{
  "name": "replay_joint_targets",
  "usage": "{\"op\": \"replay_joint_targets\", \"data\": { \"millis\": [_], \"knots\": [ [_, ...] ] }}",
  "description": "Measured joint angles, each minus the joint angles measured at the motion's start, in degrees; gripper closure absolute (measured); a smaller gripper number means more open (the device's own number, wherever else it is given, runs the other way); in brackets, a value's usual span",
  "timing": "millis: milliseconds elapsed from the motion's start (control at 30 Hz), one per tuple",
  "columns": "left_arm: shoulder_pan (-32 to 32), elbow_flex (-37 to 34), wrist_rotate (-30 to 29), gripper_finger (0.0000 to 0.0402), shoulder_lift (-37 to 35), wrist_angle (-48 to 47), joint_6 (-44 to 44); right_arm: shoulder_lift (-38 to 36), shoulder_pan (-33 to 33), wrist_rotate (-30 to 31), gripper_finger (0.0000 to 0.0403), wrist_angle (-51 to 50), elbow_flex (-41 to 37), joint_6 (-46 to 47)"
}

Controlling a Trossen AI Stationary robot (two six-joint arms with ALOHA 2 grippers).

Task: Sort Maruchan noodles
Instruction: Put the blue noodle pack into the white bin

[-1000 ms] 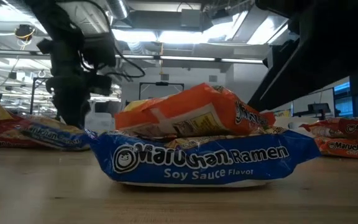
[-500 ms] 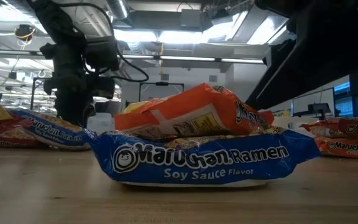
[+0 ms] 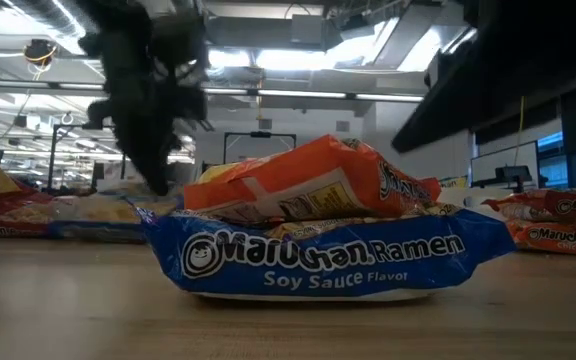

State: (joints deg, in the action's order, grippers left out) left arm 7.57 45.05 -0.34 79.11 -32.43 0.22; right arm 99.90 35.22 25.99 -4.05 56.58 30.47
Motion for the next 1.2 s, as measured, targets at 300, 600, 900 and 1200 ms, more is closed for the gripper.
{"op": "replay_joint_targets", "data": {
  "millis": [300,600,900,1200],
  "knots": [
    [-12.16,8.64,-11.00,0.0401,-0.04,-0.05,-1.51,-6.00,-0.51,5.67,0.0201,-3.48,0.00,0.32],
    [-20.24,10.22,-17.86,0.0401,-0.09,6.08,-3.51,-4.99,-8.00,7.55,0.0201,1.68,0.09,-0.98],
    [-22.61,10.24,-18.74,0.0401,-0.09,9.09,-4.16,1.62,-15.00,4.44,0.0201,16.85,-0.02,-3.74],
    [-22.77,10.24,-18.62,0.0401,-0.09,9.42,-4.26,4.16,-17.47,0.67,0.0200,28.70,-0.02,-5.87]
  ]
}}
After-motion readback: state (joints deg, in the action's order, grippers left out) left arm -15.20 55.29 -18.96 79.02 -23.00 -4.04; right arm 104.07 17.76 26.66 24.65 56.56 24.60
